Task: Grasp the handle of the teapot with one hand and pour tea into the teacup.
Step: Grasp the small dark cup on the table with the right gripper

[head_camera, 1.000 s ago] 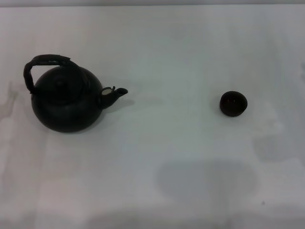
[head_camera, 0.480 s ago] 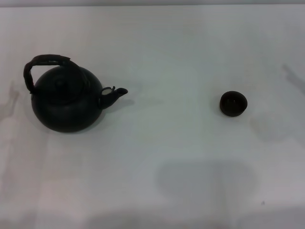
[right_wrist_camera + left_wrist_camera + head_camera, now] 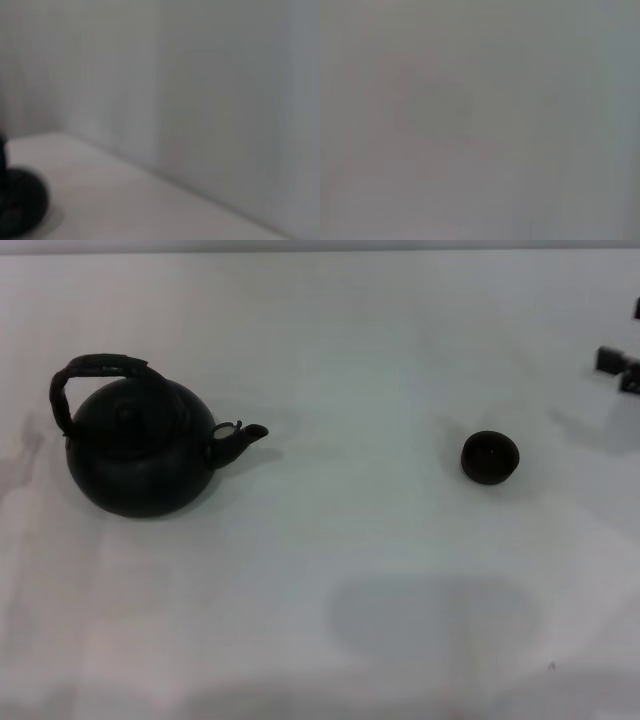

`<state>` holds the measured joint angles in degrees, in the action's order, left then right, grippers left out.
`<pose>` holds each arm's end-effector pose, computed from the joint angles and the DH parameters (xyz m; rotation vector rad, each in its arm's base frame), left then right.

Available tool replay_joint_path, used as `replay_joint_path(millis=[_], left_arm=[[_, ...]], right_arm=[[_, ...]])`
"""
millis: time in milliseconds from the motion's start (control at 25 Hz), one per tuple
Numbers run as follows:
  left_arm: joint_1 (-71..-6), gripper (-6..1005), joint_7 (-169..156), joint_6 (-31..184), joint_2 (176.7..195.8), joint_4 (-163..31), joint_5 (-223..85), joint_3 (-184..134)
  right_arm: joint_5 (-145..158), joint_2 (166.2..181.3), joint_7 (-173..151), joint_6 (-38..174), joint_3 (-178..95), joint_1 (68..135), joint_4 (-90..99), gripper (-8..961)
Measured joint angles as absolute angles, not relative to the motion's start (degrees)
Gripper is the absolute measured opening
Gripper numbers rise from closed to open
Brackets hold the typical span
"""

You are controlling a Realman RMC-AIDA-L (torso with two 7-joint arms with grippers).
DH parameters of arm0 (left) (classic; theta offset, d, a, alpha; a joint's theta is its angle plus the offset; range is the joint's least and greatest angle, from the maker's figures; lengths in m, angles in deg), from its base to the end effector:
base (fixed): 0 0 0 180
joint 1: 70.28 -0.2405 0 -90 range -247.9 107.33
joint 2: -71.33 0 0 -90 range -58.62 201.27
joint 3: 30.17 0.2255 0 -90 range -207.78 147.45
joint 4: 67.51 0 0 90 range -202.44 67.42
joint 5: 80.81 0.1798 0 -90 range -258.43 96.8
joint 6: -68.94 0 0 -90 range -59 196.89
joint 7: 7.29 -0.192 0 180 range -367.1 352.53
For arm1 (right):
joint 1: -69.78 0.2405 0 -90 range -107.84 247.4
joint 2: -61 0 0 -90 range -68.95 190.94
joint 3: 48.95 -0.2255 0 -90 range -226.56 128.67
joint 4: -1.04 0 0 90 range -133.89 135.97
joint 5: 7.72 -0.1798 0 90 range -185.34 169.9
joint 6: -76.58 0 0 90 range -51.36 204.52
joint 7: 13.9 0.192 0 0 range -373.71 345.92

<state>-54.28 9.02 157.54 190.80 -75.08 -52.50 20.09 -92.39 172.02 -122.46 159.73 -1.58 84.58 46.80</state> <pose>-0.3242 0.2681 0.0474 -1.3926 -0.6104 -0.7646 0.2676 0.3048 0.0580 -2.4090 0.4744 0.5775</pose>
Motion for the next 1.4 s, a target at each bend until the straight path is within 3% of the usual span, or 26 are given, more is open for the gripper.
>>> replay_joint_path(millis=[120, 200, 1400], left_arm=[[-54.23, 833, 9.08, 157.54, 190.78, -74.97, -51.61, 20.11], [-54.3, 832, 9.08, 157.43, 190.77, -74.89, -51.34, 20.11], [-55.26, 833, 9.06, 157.63, 190.63, -74.64, -51.28, 20.11]], right_arm=[[-87.27, 174.52, -121.11, 159.85, -1.51, 84.75, 51.11, 847], [-86.1, 175.3, -121.16, 159.42, -0.69, 84.97, 51.87, 846], [-83.65, 175.96, -116.29, 147.12, 22.71, 90.38, 52.41, 849]])
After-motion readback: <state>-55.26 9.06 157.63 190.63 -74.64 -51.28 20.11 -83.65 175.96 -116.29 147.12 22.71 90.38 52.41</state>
